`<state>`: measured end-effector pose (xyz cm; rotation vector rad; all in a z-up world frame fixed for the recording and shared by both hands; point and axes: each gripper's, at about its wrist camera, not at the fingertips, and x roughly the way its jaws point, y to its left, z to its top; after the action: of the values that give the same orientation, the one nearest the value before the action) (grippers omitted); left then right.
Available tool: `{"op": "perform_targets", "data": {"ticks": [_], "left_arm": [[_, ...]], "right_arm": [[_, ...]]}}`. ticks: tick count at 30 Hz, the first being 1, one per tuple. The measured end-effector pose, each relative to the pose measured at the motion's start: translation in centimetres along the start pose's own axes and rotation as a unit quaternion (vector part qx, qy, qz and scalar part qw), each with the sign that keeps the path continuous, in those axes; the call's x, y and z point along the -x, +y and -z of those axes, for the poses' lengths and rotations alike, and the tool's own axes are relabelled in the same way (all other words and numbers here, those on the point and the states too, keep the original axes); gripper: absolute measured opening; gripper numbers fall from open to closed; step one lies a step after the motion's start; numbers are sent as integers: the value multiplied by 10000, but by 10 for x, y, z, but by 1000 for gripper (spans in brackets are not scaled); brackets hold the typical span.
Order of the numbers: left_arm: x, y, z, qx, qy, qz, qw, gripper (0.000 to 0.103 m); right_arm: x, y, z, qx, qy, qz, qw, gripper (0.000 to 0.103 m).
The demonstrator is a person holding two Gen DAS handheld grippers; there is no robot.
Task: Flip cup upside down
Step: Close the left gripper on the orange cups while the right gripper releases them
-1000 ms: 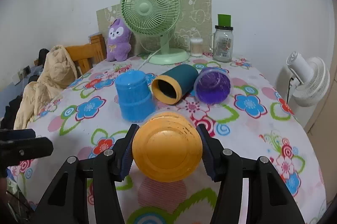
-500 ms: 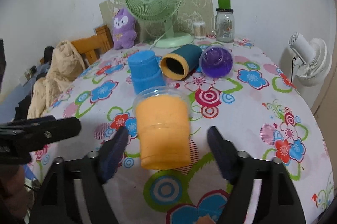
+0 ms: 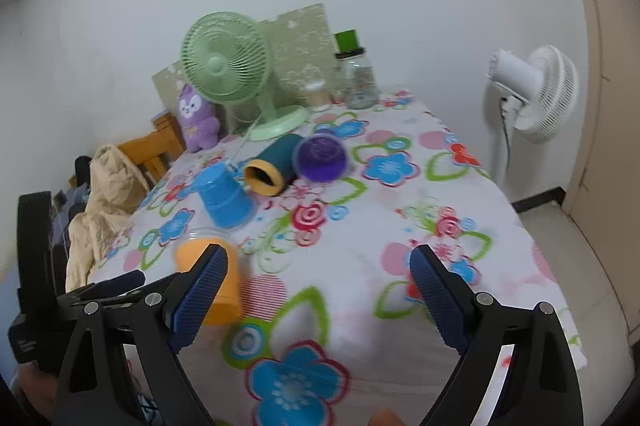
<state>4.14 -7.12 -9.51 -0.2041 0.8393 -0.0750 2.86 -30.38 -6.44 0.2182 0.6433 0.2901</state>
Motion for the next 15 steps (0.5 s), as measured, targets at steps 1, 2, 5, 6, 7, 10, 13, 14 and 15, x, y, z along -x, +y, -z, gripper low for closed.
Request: {"op": "perform_targets", "data": {"ticks": [1,2,5,6,7,10,13,14,15], "left_arm": [[-5,-3,0,-6,40,-41,10000,103],[-9,-5,1,1,62,-66,10000,103],[-22,-8,3,91,149,-198,9997,103],[-25,-9,4,115,192,-223,9995,103],[-27,-9,5,127,214,-244,9994,103],[-33,-10,8,131,213,-381,9990,103],[-37,-7,11,154,250,-485,9984,99],[-39,-6,13,168,271,-484,9983,94],[-40,-5,14,174,320,-488,9981,89]], "right_arm": [[1,-4,1,-36,11,22,10000,94],[1,-8,3,-73,16,43,10000,94],[1,-22,6,-233,69,16,9997,94],[1,-25,7,-261,83,10,9996,94],[1,-28,8,-286,86,10,9996,94],[0,-33,8,-330,90,-21,9994,94],[-1,-36,7,-378,87,-47,9992,94],[-2,-37,7,-394,91,-60,9992,94],[-2,-38,7,-419,93,-79,9990,94]]}}
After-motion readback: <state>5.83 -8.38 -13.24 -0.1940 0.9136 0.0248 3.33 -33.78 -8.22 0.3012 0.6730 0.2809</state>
